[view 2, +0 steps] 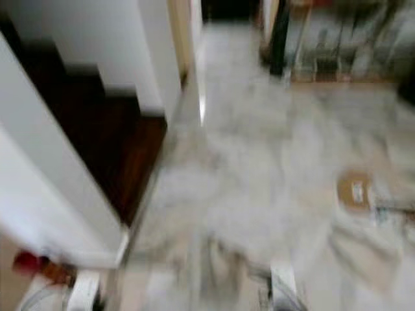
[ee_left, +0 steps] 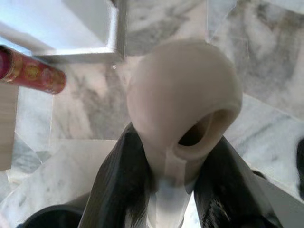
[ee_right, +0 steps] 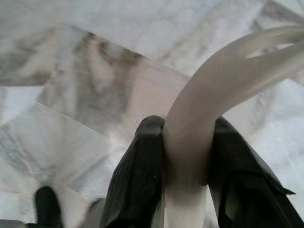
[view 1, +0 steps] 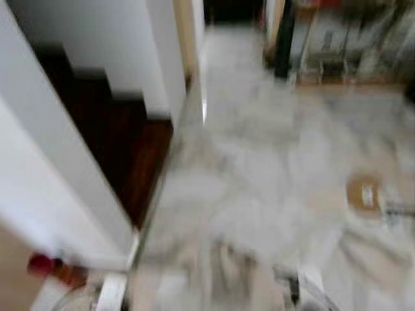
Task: Sweep floor
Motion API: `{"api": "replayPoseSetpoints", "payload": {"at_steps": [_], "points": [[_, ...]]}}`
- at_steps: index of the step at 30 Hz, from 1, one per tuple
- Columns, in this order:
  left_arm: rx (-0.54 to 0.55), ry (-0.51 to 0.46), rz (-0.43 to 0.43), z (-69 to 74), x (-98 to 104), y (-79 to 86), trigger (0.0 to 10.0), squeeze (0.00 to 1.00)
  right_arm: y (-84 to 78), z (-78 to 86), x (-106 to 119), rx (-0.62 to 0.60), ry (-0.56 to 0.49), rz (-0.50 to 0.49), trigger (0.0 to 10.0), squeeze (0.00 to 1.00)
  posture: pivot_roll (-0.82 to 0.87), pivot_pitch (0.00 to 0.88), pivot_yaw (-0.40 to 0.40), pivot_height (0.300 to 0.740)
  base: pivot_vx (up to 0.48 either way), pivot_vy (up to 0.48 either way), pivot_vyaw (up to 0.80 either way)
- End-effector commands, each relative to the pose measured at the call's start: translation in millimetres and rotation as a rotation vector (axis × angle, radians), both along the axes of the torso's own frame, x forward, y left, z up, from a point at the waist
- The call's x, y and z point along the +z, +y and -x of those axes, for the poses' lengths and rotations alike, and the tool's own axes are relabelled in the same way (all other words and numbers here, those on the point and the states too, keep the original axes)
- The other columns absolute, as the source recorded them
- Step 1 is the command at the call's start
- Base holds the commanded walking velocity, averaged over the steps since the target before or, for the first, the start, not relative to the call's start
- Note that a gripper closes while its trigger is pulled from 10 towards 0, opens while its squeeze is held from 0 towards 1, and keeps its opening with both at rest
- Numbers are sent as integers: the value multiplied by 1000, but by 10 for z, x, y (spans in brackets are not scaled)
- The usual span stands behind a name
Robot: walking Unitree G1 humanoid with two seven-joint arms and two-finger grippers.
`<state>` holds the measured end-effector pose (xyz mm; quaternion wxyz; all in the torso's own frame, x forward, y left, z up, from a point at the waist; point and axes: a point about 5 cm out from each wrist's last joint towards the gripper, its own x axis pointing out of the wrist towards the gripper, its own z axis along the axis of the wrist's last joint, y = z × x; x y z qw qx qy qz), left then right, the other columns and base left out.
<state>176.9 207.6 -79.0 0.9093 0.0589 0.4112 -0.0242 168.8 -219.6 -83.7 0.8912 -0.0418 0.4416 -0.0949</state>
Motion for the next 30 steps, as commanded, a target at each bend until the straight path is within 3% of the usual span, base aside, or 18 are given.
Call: {"api": "replayPoseSetpoints", "payload": {"at_steps": [1, 30], "points": [[0, -16, -9, -43, 34, 57, 10000, 0, 62, 22, -26, -14, 12, -26, 10000, 0, -110, 0, 104, 740, 251, 0, 0], [11, -16, 14, -46, 20, -14, 10000, 0, 5, 4, -5, 4, 7, -9, 10000, 0, -124, 17, 91, 740, 249, 0, 0]]}}
